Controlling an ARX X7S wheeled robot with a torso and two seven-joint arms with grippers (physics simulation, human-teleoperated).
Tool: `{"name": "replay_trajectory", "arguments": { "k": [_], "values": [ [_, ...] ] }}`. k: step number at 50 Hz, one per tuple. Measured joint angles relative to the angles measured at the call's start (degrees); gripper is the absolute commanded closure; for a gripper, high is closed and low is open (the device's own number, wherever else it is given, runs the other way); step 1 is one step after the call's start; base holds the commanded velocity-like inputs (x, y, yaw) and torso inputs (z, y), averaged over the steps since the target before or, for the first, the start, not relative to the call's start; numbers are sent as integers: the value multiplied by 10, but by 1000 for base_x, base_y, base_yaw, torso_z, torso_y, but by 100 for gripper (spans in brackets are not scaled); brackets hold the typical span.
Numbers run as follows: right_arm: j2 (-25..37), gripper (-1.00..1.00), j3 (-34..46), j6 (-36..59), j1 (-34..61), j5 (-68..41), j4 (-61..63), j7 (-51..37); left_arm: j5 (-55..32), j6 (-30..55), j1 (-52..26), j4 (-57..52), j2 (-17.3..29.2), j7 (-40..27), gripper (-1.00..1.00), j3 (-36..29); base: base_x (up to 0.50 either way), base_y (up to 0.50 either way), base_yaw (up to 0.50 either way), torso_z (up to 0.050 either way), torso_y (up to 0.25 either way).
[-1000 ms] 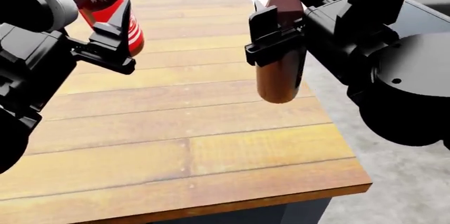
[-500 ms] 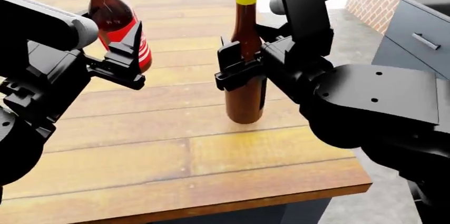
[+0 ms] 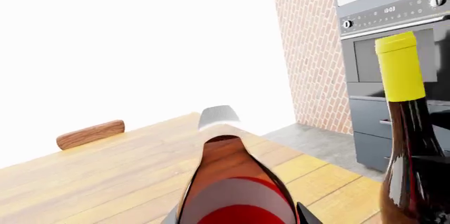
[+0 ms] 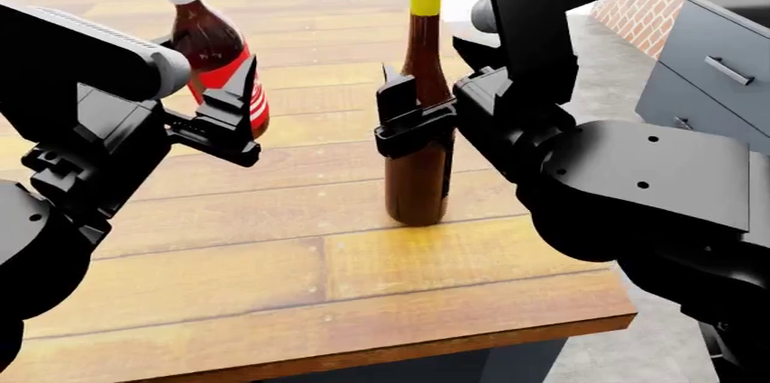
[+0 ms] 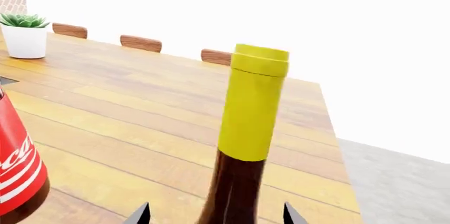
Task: Move the drinks to the dining counter.
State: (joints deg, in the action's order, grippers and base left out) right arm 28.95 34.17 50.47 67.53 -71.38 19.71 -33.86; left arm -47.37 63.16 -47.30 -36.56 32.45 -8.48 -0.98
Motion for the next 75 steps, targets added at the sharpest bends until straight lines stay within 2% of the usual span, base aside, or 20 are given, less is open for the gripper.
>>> {"name": "replay_trajectory", "arguments": {
  "k": [19,49,64,75],
  "values": [
    [6,-100,-15,8,13,-13,15,-17,2,-7,3,4,1,-1,100,-6,0,0,0,0,0],
    [71,-100,-86,38,84,-246,163,-208,17,-38,29,22,-3,6,100,-24,0,0,0,0,0],
    [135,-100,-122,7,131,-380,246,-329,72,-90,55,90,-22,35,100,-89,0,0,0,0,0],
    [162,-100,-138,-8,149,-422,276,-367,106,-123,64,143,-41,53,100,-135,0,0,0,0,1]
  ]
}}
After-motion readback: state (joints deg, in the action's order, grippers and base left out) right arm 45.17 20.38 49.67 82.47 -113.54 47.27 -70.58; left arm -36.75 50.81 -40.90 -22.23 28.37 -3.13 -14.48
